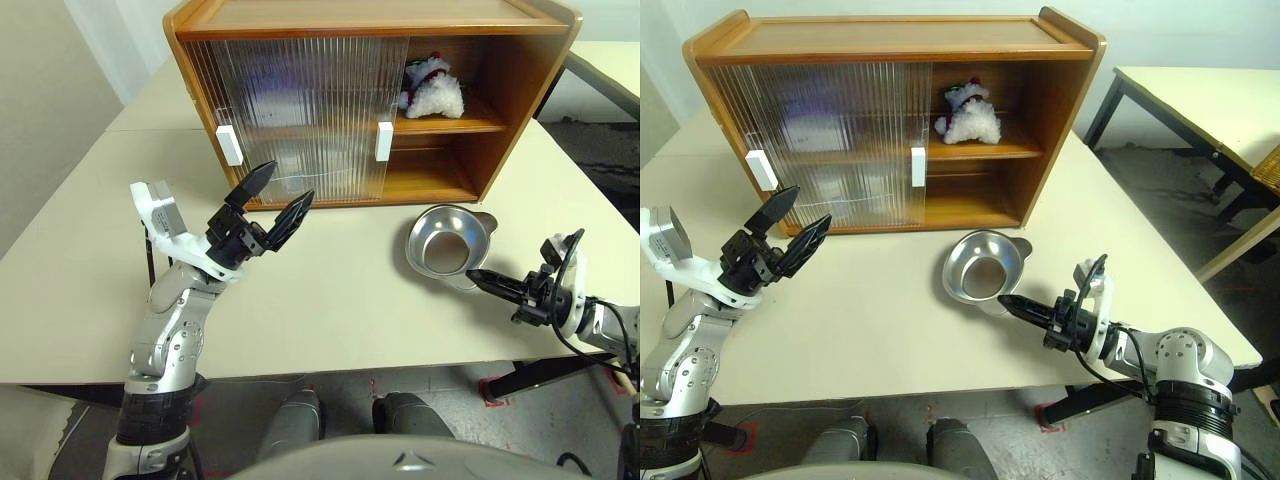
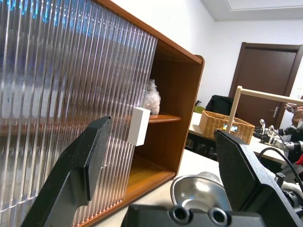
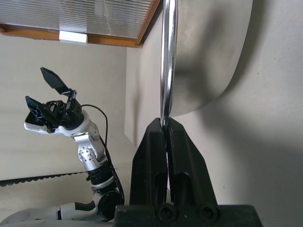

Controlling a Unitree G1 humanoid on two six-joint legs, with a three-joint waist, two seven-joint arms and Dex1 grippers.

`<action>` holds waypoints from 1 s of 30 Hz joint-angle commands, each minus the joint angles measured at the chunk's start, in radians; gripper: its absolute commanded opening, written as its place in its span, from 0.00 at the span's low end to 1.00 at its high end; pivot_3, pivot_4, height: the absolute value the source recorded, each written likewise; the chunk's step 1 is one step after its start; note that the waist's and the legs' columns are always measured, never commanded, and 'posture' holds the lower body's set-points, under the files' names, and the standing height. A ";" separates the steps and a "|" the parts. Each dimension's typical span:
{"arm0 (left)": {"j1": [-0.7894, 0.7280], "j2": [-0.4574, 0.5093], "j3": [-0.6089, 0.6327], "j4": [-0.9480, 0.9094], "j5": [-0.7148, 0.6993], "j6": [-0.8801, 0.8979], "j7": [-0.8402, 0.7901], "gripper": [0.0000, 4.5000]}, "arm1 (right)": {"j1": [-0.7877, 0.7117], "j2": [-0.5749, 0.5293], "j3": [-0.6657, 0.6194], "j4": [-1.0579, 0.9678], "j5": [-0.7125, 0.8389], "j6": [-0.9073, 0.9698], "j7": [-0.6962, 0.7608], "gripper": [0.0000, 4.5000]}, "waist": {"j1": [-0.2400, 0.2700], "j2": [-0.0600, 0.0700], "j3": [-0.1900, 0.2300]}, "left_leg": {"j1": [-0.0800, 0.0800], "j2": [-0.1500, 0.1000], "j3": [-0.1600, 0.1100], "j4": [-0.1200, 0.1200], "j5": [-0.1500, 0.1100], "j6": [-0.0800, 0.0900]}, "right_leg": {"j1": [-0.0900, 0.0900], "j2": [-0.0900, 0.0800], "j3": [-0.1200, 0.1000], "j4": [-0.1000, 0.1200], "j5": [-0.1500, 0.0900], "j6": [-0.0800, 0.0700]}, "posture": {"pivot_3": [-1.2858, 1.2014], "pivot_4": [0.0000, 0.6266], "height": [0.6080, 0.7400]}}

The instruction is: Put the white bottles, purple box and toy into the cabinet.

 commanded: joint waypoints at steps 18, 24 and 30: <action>-0.004 0.014 0.005 -0.009 0.004 0.007 -0.002 1.00 | -0.342 0.214 -0.233 0.221 0.053 -0.003 -0.252 0.01 | -0.001 0.000 0.000 | 0.001 0.001 0.000 -0.001 0.003 0.005 | -0.001 0.000 0.000 0.001 0.006 -0.010 | 0.53 0.10 1.00; -0.003 0.027 0.014 -0.022 -0.001 0.017 0.002 1.00 | -0.388 0.279 -0.277 0.290 0.047 -0.089 -0.320 0.01 | 0.002 0.001 0.000 | 0.000 0.001 -0.001 -0.001 0.002 0.005 | -0.002 0.000 -0.001 0.001 0.006 -0.011 | 0.53 0.09 1.00; -0.004 0.040 0.019 -0.030 -0.005 0.026 0.006 1.00 | -0.406 0.313 -0.274 0.359 0.025 -0.216 -0.340 0.01 | 0.003 0.001 -0.001 | 0.000 0.001 -0.001 -0.001 0.002 0.006 | -0.003 0.000 -0.001 0.001 0.006 -0.012 | 0.53 0.09 1.00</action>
